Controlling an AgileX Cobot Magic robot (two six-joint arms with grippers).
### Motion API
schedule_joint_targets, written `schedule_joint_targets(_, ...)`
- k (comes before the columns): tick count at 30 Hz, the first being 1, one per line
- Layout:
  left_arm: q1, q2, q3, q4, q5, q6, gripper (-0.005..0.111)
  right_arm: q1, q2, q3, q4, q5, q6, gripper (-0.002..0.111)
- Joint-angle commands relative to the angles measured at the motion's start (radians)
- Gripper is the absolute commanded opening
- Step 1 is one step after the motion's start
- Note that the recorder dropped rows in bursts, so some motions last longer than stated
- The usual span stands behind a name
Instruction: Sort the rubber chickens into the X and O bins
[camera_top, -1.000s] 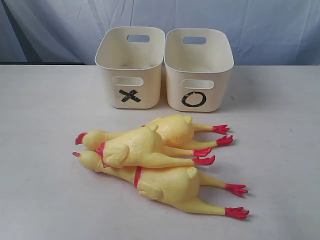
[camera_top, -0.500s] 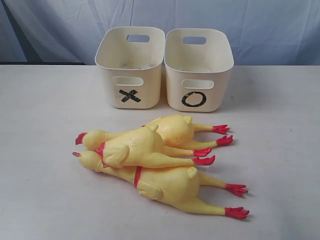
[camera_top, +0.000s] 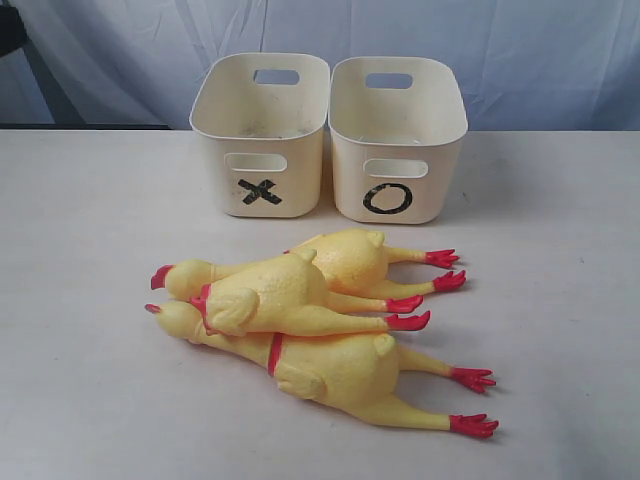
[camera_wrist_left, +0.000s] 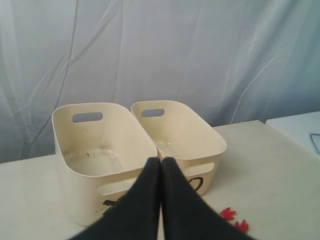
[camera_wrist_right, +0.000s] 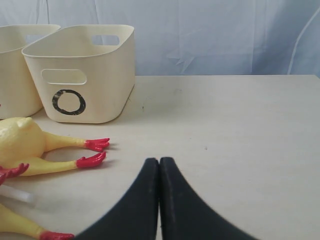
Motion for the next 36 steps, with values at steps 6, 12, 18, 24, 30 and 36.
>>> schedule_joint_targets(6,0.0,0.002,-0.004,0.001,0.296,0.133,0.0,-0.003,-0.005,0.003,0.0,-0.009,-0.001,0.0)
schedule_joint_targets(12,0.0,0.002,-0.004,0.001,0.617,0.336,0.0,-0.003,-0.005,0.003,0.0,-0.009,-0.001,0.0)
schedule_joint_targets(18,-0.003,0.002,-0.002,-0.161,0.859,0.744,0.0,-0.003,-0.005,0.003,0.0,-0.009,-0.001,0.0)
schedule_joint_targets(24,-0.003,0.035,-0.002,-0.912,0.939,1.371,0.0,-0.003,-0.005,0.003,0.0,-0.009,-0.001,0.0)
schedule_joint_targets(30,-0.003,0.037,-0.002,-1.522,0.975,1.885,0.0,-0.003,-0.005,0.003,0.0,-0.009,-0.001,0.0)
schedule_joint_targets(36,-0.014,0.053,-0.01,-1.998,1.028,2.403,0.0,-0.003,-0.005,0.003,0.0,-0.009,-0.001,0.0)
